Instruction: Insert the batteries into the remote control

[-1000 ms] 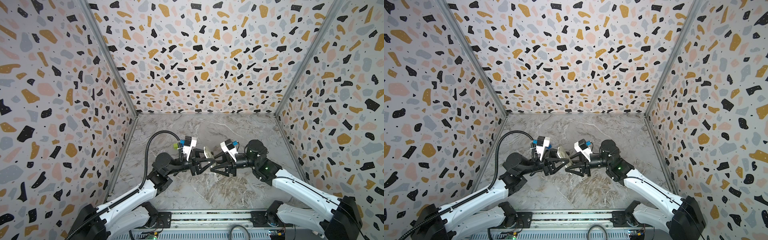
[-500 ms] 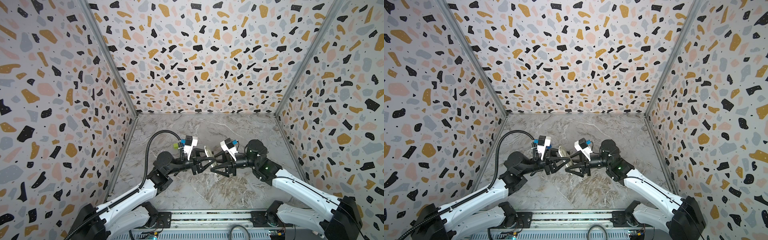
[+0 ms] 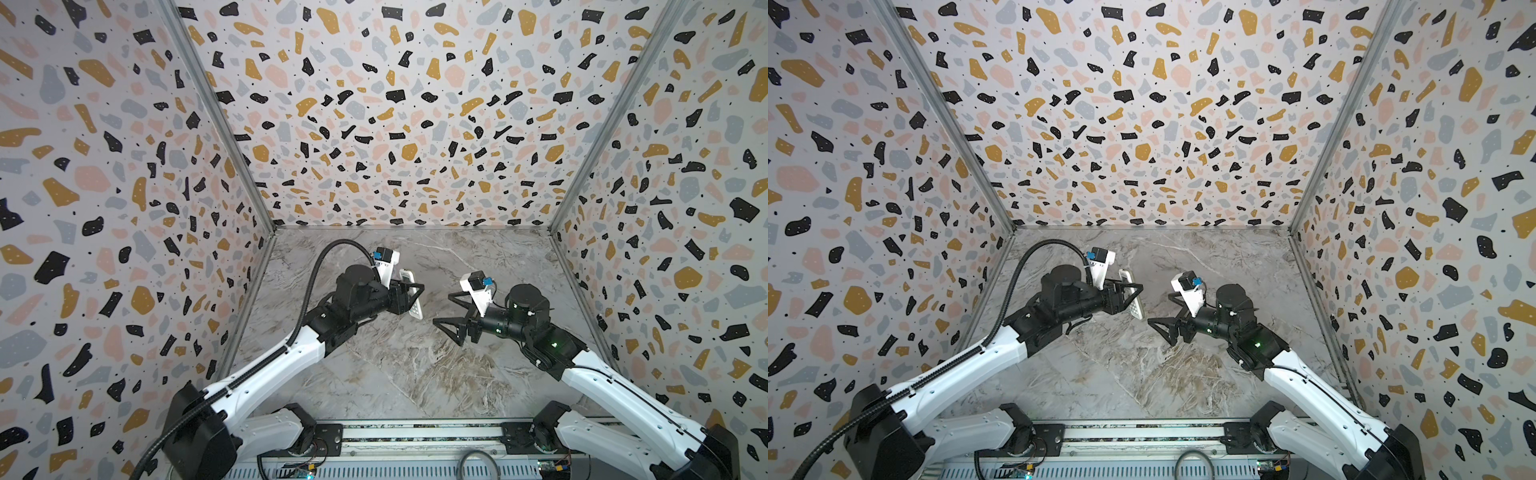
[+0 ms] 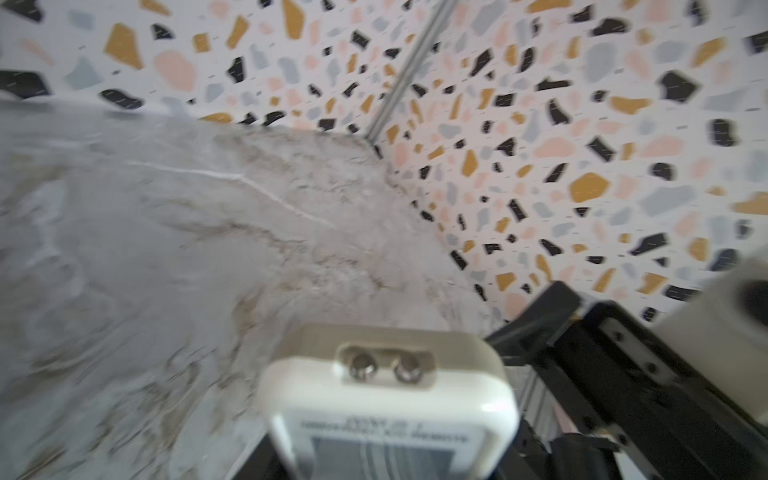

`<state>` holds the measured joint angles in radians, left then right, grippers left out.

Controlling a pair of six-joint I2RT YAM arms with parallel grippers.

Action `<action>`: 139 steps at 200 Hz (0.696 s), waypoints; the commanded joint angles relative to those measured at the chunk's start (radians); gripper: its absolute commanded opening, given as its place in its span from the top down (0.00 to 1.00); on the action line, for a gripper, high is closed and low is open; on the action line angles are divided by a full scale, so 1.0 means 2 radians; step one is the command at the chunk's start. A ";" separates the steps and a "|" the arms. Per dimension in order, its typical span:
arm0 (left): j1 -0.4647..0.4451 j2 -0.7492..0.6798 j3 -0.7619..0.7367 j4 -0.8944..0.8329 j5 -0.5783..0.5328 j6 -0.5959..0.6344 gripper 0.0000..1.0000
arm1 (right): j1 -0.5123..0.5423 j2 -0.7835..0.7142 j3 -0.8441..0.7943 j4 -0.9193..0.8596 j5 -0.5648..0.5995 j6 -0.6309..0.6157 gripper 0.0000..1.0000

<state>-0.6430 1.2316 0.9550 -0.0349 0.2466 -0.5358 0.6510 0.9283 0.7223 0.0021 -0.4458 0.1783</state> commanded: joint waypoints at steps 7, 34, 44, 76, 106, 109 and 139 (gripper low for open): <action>0.007 0.047 0.049 -0.100 -0.072 0.002 0.93 | -0.001 0.008 0.001 -0.075 0.119 -0.029 0.01; 0.007 0.120 0.101 -0.119 -0.087 -0.009 0.93 | -0.002 0.023 0.000 -0.101 0.186 -0.037 0.01; 0.007 0.148 0.122 -0.130 -0.100 -0.011 0.93 | -0.002 0.024 -0.002 -0.105 0.198 -0.040 0.01; 0.007 0.229 0.178 -0.151 -0.137 -0.016 0.92 | -0.001 0.020 -0.011 -0.095 0.204 -0.043 0.01; 0.006 0.295 0.225 -0.170 -0.148 -0.029 0.91 | -0.001 0.018 -0.025 -0.078 0.205 -0.045 0.01; 0.006 0.301 0.228 -0.172 -0.150 -0.030 0.91 | -0.001 0.018 -0.026 -0.076 0.206 -0.046 0.01; 0.005 0.345 0.260 -0.193 -0.169 -0.034 0.89 | -0.003 0.022 -0.037 -0.062 0.203 -0.048 0.01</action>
<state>-0.6292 1.8816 1.4162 -0.3695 -0.0380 -0.5873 0.6498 0.9863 0.6571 -0.1581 -0.0513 0.0959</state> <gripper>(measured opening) 0.524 0.990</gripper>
